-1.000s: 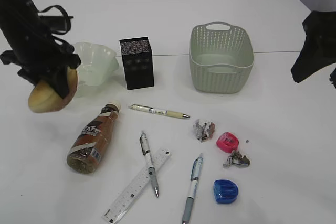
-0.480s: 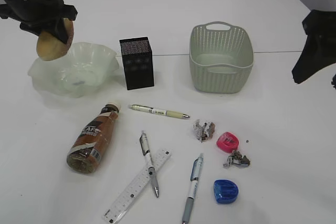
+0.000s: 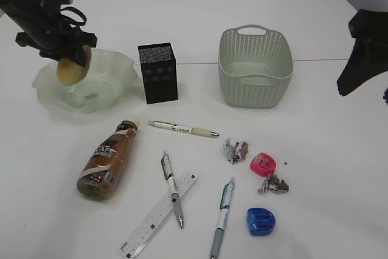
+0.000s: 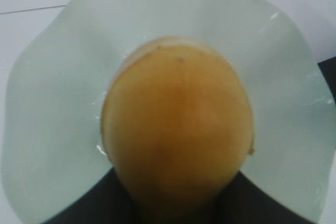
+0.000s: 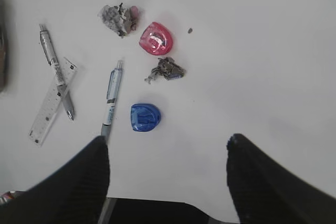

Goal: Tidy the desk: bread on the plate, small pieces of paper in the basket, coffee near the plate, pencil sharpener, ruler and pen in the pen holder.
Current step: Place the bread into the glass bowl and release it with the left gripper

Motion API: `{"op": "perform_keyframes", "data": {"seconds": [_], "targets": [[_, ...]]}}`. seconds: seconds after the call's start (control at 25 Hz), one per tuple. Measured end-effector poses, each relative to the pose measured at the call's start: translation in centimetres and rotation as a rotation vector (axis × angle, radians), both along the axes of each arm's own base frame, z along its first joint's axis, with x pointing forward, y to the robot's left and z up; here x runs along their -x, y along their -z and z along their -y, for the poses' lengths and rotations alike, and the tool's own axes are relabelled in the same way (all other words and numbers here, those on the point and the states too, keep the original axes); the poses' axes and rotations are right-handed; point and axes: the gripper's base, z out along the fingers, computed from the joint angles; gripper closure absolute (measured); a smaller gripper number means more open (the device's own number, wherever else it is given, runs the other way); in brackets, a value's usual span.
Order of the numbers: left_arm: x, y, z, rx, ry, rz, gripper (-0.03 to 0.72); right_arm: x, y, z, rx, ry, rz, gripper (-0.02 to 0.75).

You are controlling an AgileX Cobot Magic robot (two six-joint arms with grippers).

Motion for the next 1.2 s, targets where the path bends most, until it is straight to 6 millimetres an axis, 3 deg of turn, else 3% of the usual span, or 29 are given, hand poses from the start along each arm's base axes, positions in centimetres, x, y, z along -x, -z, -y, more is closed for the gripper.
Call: {"op": "perform_keyframes", "data": {"seconds": [0.2,0.44,0.52,1.04,1.2], "targets": [[-0.4,1.9,0.0,-0.003,-0.001,-0.017,0.420,0.0,0.0,-0.2,-0.029,0.021,-0.009,0.226],[-0.8,1.7,0.0,0.013,-0.010,0.030,0.154,0.0,-0.1,-0.2,-0.043,0.047,-0.019,0.225],[-1.0,1.6,0.1,0.017,-0.011,0.048,0.113,0.0,-0.1,-0.3,-0.046,0.049,-0.020,0.225],[-0.8,1.3,0.1,0.019,-0.011,0.035,0.109,0.0,-0.1,-0.3,-0.047,0.050,-0.020,0.224],[0.7,-1.5,-0.1,0.015,-0.004,-0.017,0.146,0.0,-0.1,-0.3,-0.047,0.050,-0.020,0.224]]}}
